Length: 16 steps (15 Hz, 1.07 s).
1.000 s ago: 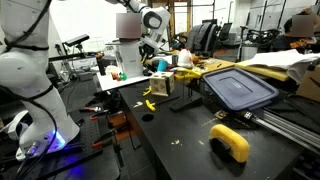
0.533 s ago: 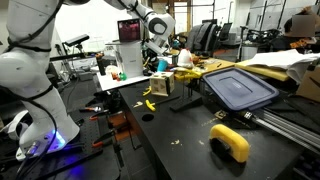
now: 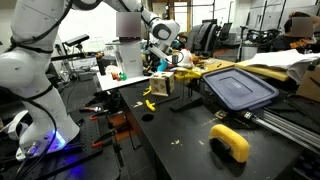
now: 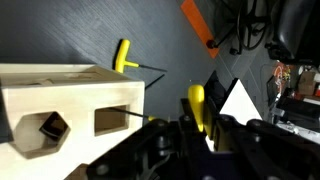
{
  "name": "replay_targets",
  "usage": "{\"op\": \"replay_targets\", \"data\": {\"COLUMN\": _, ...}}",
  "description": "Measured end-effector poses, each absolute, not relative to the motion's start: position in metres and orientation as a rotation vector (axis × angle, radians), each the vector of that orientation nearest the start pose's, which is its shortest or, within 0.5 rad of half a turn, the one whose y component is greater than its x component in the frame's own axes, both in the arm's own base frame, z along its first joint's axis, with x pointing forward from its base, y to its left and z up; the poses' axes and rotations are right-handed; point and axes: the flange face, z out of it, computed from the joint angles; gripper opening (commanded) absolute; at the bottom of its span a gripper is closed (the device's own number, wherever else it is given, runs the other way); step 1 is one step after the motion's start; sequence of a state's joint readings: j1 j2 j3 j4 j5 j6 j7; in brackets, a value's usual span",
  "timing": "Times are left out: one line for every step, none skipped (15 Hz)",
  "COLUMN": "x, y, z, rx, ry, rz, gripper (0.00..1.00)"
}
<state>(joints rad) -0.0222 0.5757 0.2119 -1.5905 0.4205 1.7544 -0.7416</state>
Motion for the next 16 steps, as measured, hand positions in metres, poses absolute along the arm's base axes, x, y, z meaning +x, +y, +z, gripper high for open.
{"op": "replay_targets", "data": {"x": 0.635, "y": 0.14, "z": 0.287, "rx": -2.344, "ry": -0.926, "rz": 0.319, "gripper": 0.04}}
{"op": "replay_targets", "data": {"x": 0.636, "y": 0.138, "z": 0.284, "rx": -2.343, "ry": -0.919, "rz": 0.321, "gripper": 0.04}}
{"op": "replay_targets", "data": {"x": 0.637, "y": 0.136, "z": 0.281, "rx": -2.343, "ry": -0.913, "rz": 0.323, "gripper": 0.04}}
{"op": "replay_targets", "data": {"x": 0.638, "y": 0.134, "z": 0.279, "rx": -2.344, "ry": -0.909, "rz": 0.323, "gripper": 0.41}}
{"op": "replay_targets", "data": {"x": 0.639, "y": 0.133, "z": 0.278, "rx": -2.345, "ry": -0.905, "rz": 0.322, "gripper": 0.42}}
{"op": "replay_targets", "data": {"x": 0.64, "y": 0.131, "z": 0.277, "rx": -2.35, "ry": -0.903, "rz": 0.317, "gripper": 0.47}}
{"op": "replay_targets", "data": {"x": 0.641, "y": 0.131, "z": 0.278, "rx": -2.357, "ry": -0.903, "rz": 0.308, "gripper": 0.56}}
{"op": "replay_targets", "data": {"x": 0.643, "y": 0.131, "z": 0.278, "rx": -2.366, "ry": -0.905, "rz": 0.292, "gripper": 0.63}}
{"op": "replay_targets", "data": {"x": 0.646, "y": 0.131, "z": 0.279, "rx": -2.38, "ry": -0.908, "rz": 0.271, "gripper": 0.69}}
{"op": "replay_targets", "data": {"x": 0.648, "y": 0.131, "z": 0.281, "rx": -2.395, "ry": -0.912, "rz": 0.244, "gripper": 0.78}}
{"op": "replay_targets", "data": {"x": 0.651, "y": 0.132, "z": 0.283, "rx": -2.412, "ry": -0.919, "rz": 0.216, "gripper": 0.85}}
{"op": "replay_targets", "data": {"x": 0.654, "y": 0.132, "z": 0.286, "rx": -2.427, "ry": -0.925, "rz": 0.187, "gripper": 0.94}}
{"op": "replay_targets", "data": {"x": 0.657, "y": 0.133, "z": 0.29, "rx": -2.443, "ry": -0.93, "rz": 0.155, "gripper": 0.98}}
{"op": "replay_targets", "data": {"x": 0.659, "y": 0.133, "z": 0.295, "rx": -2.46, "ry": -0.939, "rz": 0.122, "gripper": 1.0}}
{"op": "replay_targets", "data": {"x": 0.662, "y": 0.134, "z": 0.301, "rx": -2.483, "ry": -0.953, "rz": 0.088, "gripper": 1.0}}
{"op": "replay_targets", "data": {"x": 0.663, "y": 0.134, "z": 0.308, "rx": -2.513, "ry": -0.973, "rz": 0.05, "gripper": 1.0}}
